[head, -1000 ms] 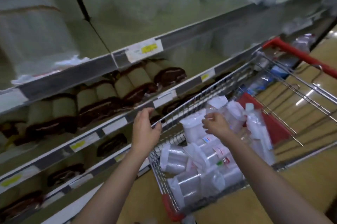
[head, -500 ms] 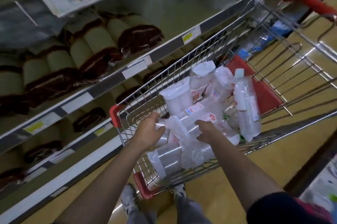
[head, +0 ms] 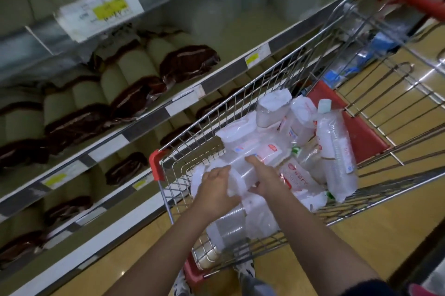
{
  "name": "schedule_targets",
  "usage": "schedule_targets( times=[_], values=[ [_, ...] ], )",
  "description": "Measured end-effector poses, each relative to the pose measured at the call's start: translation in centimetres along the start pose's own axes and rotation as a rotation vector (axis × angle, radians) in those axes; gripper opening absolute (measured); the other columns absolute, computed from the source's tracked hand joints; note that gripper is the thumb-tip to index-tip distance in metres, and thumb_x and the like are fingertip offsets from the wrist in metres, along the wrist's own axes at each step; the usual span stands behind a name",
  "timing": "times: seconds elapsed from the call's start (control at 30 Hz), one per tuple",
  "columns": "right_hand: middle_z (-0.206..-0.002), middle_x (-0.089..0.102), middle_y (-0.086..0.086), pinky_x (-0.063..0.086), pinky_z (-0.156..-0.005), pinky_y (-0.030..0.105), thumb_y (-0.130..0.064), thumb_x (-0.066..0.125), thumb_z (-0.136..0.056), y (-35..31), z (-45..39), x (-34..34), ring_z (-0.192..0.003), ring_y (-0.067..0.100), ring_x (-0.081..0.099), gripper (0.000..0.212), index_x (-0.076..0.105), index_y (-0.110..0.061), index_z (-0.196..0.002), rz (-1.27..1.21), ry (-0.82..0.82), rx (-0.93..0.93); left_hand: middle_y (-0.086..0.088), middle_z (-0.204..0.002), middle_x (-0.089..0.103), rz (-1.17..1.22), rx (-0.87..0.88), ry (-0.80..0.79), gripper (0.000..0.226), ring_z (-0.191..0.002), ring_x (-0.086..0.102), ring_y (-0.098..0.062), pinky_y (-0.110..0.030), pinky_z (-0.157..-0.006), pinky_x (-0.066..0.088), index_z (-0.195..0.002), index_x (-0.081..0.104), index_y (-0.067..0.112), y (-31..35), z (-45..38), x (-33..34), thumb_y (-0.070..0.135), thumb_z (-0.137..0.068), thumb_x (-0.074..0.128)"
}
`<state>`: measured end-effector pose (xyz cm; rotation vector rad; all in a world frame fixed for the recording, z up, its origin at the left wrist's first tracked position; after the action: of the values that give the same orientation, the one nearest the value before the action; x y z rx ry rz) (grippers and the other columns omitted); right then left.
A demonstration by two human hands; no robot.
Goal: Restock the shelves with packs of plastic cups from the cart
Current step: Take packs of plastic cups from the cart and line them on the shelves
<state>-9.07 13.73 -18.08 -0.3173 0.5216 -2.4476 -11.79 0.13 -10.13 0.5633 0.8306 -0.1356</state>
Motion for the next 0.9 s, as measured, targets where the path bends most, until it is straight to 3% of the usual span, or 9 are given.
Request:
schedule_targets(
  times=[0.07,0.2,0.27,0.37,0.5,0.57,0.7,0.8,0.9],
  values=[
    [-0.084,0.06,0.012,0.048,-0.049,0.027,-0.026,0.08,-0.063,0.3,2.1,1.4,-0.07,0.026,0.058,0.056,0.055,-0.003,-0.108,0.002,-0.038,-0.036,-0.007,-0.154,0.019,-0.073,0.003,-0.001,0.083,-0.14,0.017,-0.03,-0.04,-0.113,0.025,-0.148,0.016,0.02,1.5,0.1,-0.2,0.035,-0.082,0.065],
    [-0.095,0.064,0.015,0.052,-0.054,0.031,-0.034,0.081,-0.049,0.0,5.3,3.5,-0.074,0.029,0.063,0.07,0.064,-0.003,-0.11,-0.046,-0.146,-0.069,-0.009,-0.153,0.017,-0.255,-0.095,0.205,0.08,-0.141,0.01,-0.039,-0.05,-0.115,0.016,-0.146,0.017,0.02,2.9,1.1,-1.7,0.02,-0.081,0.064],
    [-0.098,0.067,0.014,0.053,-0.057,0.032,-0.036,0.08,-0.058,-0.4,7.1,4.4,-0.078,0.028,0.066,0.063,0.065,-0.005,-0.11,-0.044,-0.205,-0.115,-0.012,-0.146,0.03,-0.408,-0.069,0.355,0.077,-0.139,0.021,-0.038,-0.049,-0.113,0.023,-0.142,0.024,0.014,3.0,1.8,-2.9,0.016,-0.078,0.066],
    [-0.1,0.067,0.018,0.055,-0.061,0.032,-0.045,0.067,-0.077,-0.9,8.9,4.7,-0.083,0.027,0.068,0.052,0.063,-0.006,-0.112,-0.006,-0.302,-0.204,-0.013,-0.136,0.042,-0.481,-0.039,0.429,0.07,-0.128,0.037,-0.032,-0.043,-0.099,0.037,-0.136,0.03,0.009,2.9,2.4,-5.2,0.009,-0.077,0.065],
    [-0.085,0.067,0.008,0.051,-0.069,0.034,-0.044,0.042,-0.096,-1.3,11.6,4.4,-0.08,0.019,0.062,0.036,0.06,-0.014,-0.09,0.098,-0.418,-0.313,-0.009,-0.121,0.054,-0.165,-0.113,0.46,0.064,-0.114,0.051,-0.028,-0.037,-0.082,0.047,-0.121,0.045,0.01,1.1,4.6,-9.3,0.032,-0.069,0.076],
    [-0.09,0.069,0.006,0.05,-0.072,0.036,-0.04,0.053,-0.091,-0.8,13.0,4.3,-0.085,0.019,0.062,0.029,0.065,-0.013,-0.095,0.224,-0.463,-0.34,-0.005,-0.108,0.06,0.082,-0.16,0.504,0.065,-0.1,0.059,-0.024,-0.033,-0.075,0.05,-0.113,0.051,0.012,0.1,7.0,-11.1,0.037,-0.06,0.08],
    [-0.11,0.069,0.014,0.05,-0.078,0.04,-0.035,0.071,-0.075,1.3,16.0,5.4,-0.098,0.026,0.064,0.044,0.065,-0.01,-0.11,0.326,-0.629,-0.363,0.002,-0.088,0.061,0.714,-0.116,0.498,0.05,-0.072,0.059,-0.011,-0.014,-0.054,0.048,-0.101,0.055,0.014,-2.7,13.6,-13.2,0.015,-0.059,0.083],
    [-0.117,0.068,0.016,0.053,-0.085,0.041,-0.036,0.082,-0.065,3.1,19.9,7.8,-0.102,0.03,0.066,0.069,0.058,-0.007,-0.122,0.348,-0.829,-0.41,-0.008,-0.099,0.071,0.947,-0.036,0.483,0.06,-0.084,0.069,-0.02,-0.028,-0.072,0.057,-0.105,0.06,0.013,-6.5,18.9,-13.9,0.02,-0.048,0.081],
    [-0.108,0.073,0.013,0.058,-0.068,0.032,-0.03,0.084,-0.063,6.0,25.3,11.0,-0.094,0.027,0.072,0.063,0.059,-0.01,-0.116,0.416,-0.967,-0.494,-0.01,-0.106,0.07,1.059,0.018,0.546,0.064,-0.092,0.069,-0.024,-0.036,-0.08,0.056,-0.11,0.058,0.015,-10.8,25.5,-14.2,0.019,-0.051,0.08]
  ],
)
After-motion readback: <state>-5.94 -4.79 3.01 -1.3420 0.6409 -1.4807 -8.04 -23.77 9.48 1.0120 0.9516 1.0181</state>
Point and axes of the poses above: each hand's wrist, its own z-axis away from the middle knuckle, its own x-axis out of the palm, y = z × x, the point moved 2 cm from there along -z, towards the middle knuckle
